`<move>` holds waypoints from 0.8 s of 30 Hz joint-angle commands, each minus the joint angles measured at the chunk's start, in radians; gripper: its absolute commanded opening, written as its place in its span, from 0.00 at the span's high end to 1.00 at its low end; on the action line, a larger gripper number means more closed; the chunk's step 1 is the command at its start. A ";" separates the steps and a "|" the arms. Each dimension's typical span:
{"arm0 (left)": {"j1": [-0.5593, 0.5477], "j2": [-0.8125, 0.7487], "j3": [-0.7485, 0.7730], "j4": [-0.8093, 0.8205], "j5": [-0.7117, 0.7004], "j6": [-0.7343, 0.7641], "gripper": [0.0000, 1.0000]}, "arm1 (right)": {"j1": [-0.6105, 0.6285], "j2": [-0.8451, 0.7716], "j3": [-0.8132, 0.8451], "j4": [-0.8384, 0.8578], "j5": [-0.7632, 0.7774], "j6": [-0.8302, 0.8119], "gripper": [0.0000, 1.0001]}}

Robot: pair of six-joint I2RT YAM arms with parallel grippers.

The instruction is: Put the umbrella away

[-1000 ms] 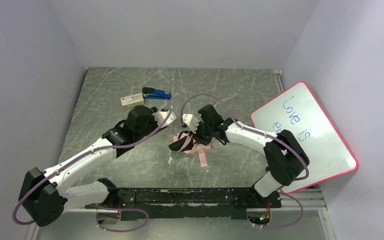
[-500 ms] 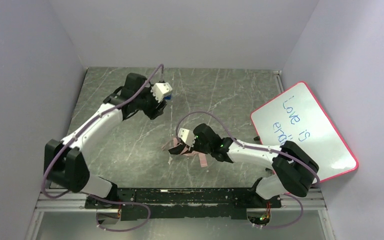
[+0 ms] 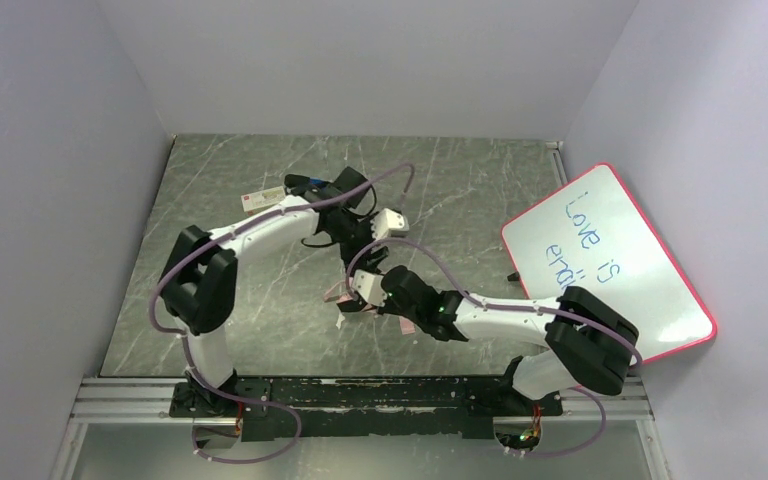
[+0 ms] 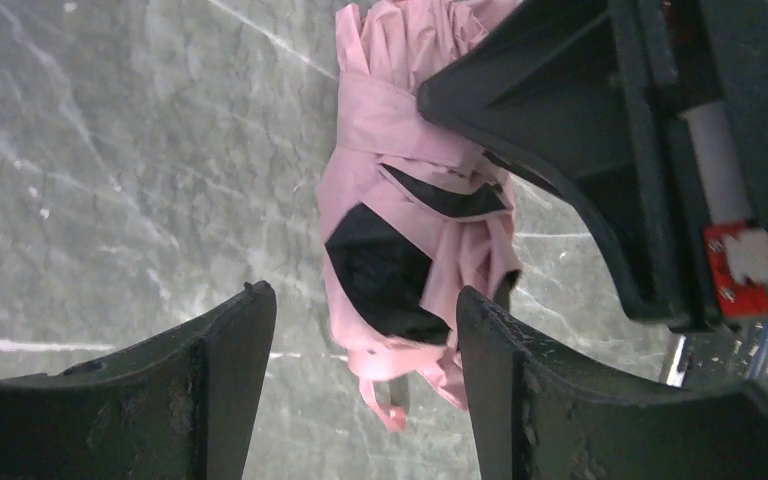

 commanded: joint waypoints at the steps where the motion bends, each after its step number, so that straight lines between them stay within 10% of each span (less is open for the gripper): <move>1: -0.042 0.049 0.026 -0.031 0.014 0.036 0.29 | 0.017 0.047 -0.061 -0.164 -0.003 0.036 0.98; 24: -0.053 0.145 -0.069 -0.054 0.085 0.089 0.33 | 0.031 0.064 -0.063 -0.136 0.033 0.044 0.98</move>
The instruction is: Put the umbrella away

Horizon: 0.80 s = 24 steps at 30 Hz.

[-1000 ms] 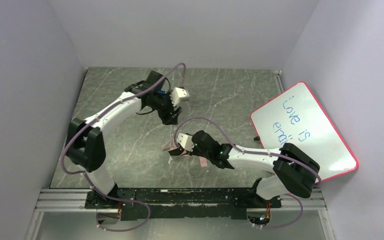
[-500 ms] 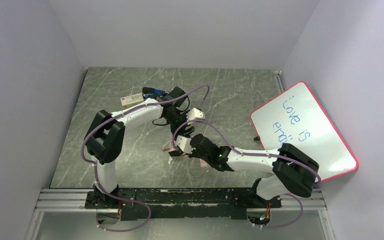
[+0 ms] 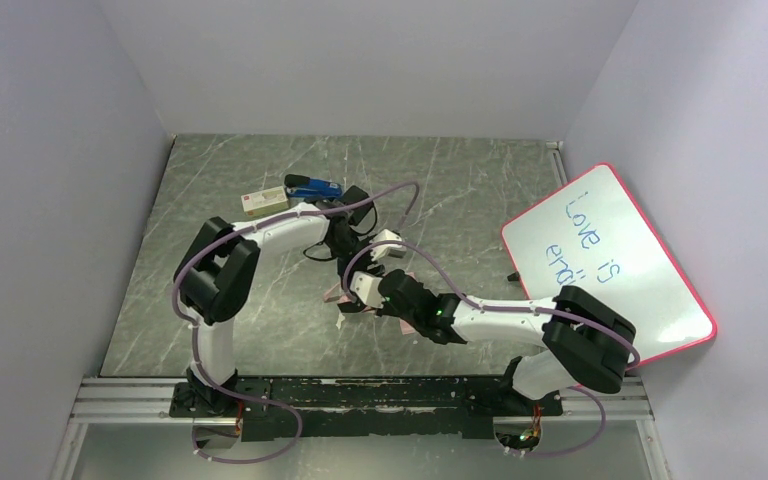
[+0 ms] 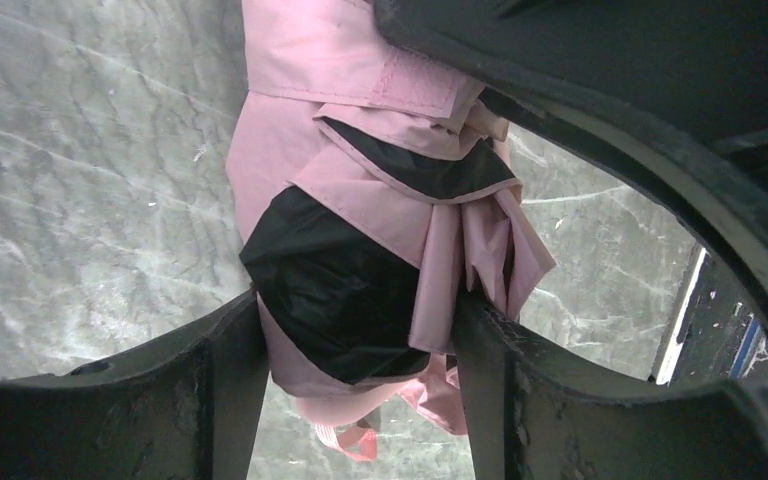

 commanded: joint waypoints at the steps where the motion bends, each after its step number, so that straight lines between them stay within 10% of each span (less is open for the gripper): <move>1: -0.010 0.041 -0.003 -0.022 0.065 0.027 0.34 | -0.001 0.053 -0.058 -0.147 -0.026 0.043 0.98; 24: -0.023 0.120 0.075 -0.071 0.111 0.009 0.95 | 0.005 0.009 -0.079 -0.114 -0.019 0.061 0.95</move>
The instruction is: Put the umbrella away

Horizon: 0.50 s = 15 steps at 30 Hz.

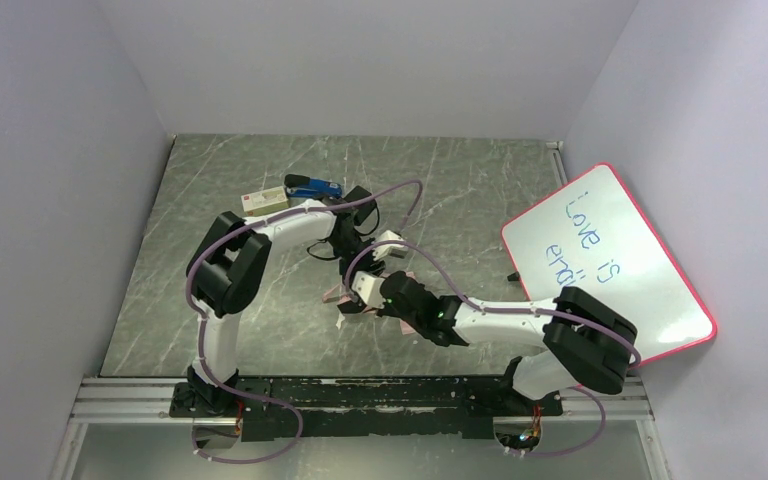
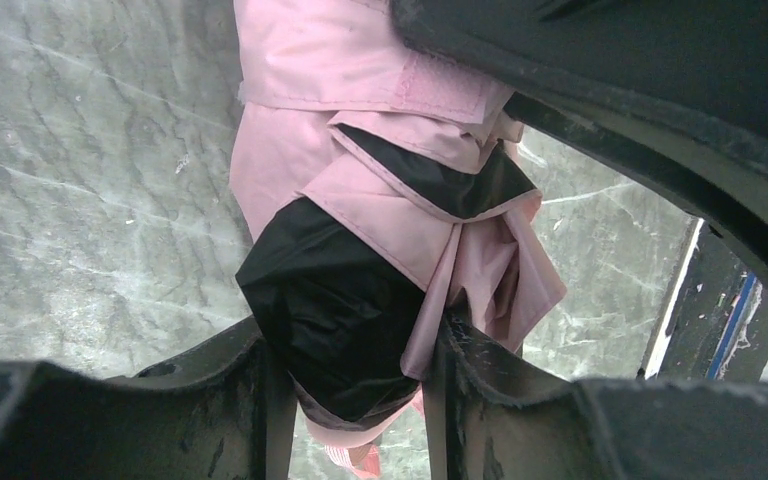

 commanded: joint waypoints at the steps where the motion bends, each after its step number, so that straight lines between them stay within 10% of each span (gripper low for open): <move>1: -0.029 0.030 0.006 -0.002 0.074 -0.012 0.95 | 0.001 0.003 -0.056 -0.150 -0.029 0.042 0.92; 15: -0.031 0.023 -0.041 0.038 0.005 -0.031 0.95 | 0.002 -0.289 -0.058 -0.177 -0.059 0.136 0.48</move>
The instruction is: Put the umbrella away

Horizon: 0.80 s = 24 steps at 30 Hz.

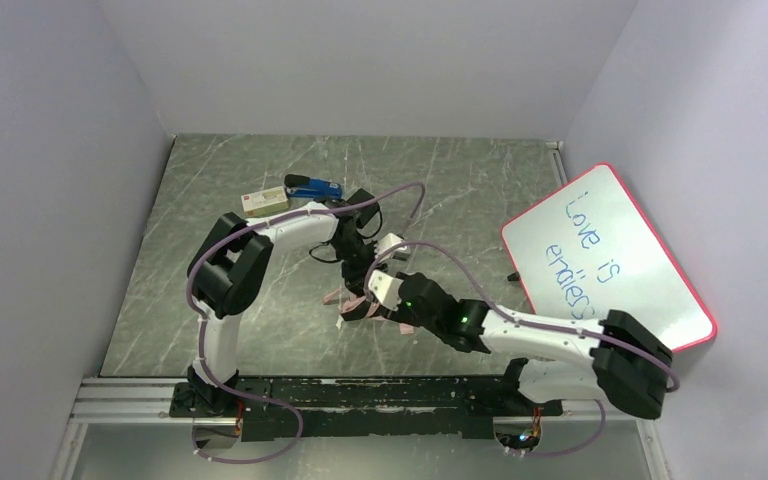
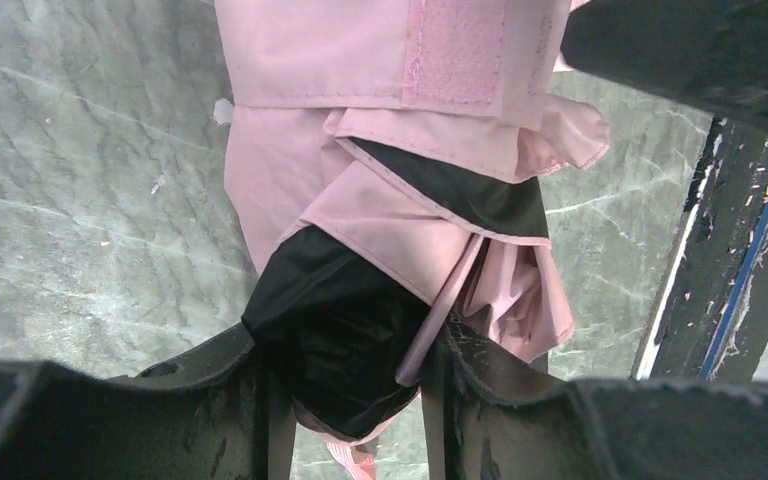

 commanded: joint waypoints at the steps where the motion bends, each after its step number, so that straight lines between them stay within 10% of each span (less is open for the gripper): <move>1: -0.013 0.022 -0.035 0.032 -0.007 -0.017 0.95 | 0.002 -0.107 -0.013 -0.053 -0.010 0.081 0.47; 8: -0.013 0.028 -0.039 0.068 -0.066 -0.050 0.95 | 0.003 -0.303 0.010 -0.087 0.109 0.344 0.46; 24: -0.013 0.038 -0.050 0.131 -0.193 -0.129 0.95 | 0.000 -0.562 -0.041 -0.518 0.194 1.602 0.52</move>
